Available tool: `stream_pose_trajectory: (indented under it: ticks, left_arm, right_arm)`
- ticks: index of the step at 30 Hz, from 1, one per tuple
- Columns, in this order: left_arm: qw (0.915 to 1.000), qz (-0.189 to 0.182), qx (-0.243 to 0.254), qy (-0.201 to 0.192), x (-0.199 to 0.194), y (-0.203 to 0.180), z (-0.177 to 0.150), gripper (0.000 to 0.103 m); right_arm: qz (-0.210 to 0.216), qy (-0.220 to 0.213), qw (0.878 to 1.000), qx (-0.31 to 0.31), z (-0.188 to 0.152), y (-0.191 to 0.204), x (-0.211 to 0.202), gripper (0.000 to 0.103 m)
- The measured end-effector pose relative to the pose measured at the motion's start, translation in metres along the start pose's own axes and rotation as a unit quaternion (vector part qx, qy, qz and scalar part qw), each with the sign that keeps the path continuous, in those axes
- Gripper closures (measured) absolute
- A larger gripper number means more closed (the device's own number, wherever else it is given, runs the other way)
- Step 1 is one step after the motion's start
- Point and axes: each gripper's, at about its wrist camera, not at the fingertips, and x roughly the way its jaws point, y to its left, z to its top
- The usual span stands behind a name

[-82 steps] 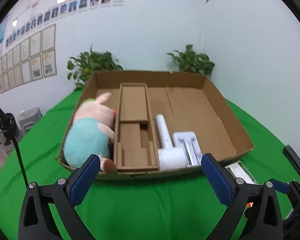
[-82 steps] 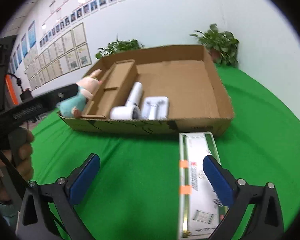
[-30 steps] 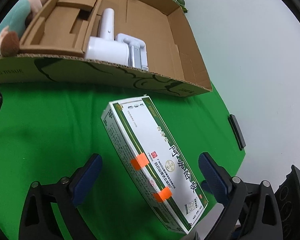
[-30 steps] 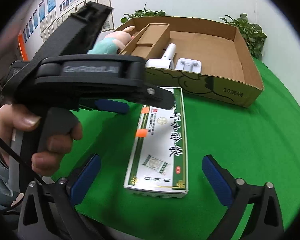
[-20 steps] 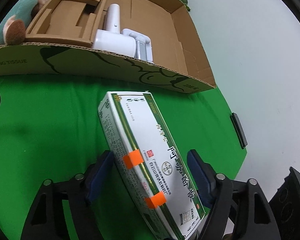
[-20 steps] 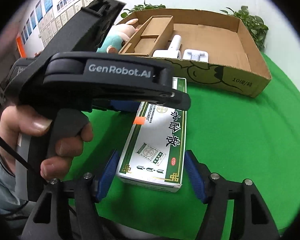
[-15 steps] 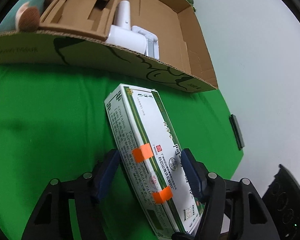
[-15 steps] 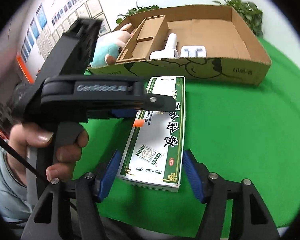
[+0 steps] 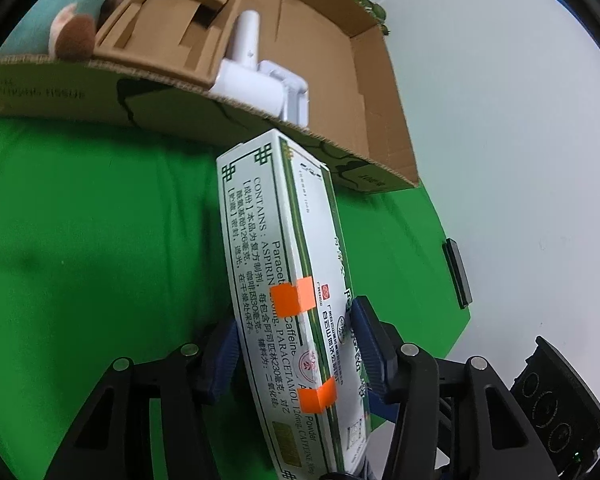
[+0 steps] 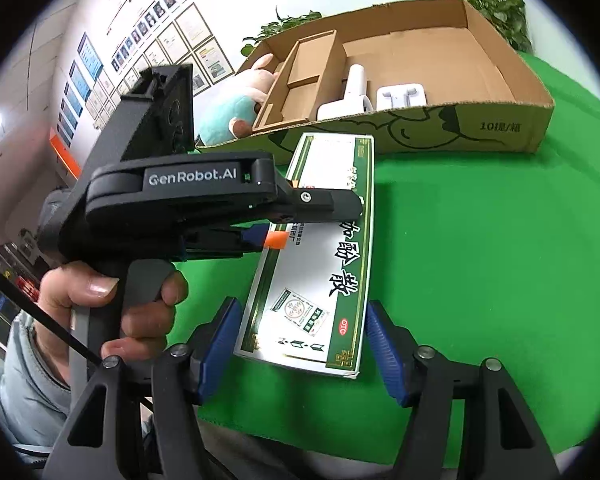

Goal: Organize objects
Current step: 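Lift the medicine box upright with the right gripper and carry it over the box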

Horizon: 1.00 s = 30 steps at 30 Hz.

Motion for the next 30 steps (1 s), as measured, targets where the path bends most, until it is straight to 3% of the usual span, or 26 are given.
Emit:
stream_pose_trajectory:
  ticks: [7,15,30]
  left_arm:
    - [0.9976,0.014,0.054,-0.042,-0.028,-0.037,0.012,0.058]
    - [0.9865,0.028,0.125,-0.102,-0.072,-0.090,0.042,0.060]
    - [0.9448,0.051,0.248,-0.208,-0.150,-0.208,0.142,0.060]
  right_arm:
    - [-0.007,-0.025,1.000,-0.009,0.017,0.003,-0.003,0.042]
    - [-0.007,-0.091,0.995,-0.036,0.061,0.011,-0.020,0.043]
    - [-0.011,-0.200,0.977,-0.079,0.176,0.027,-0.062,0.043]
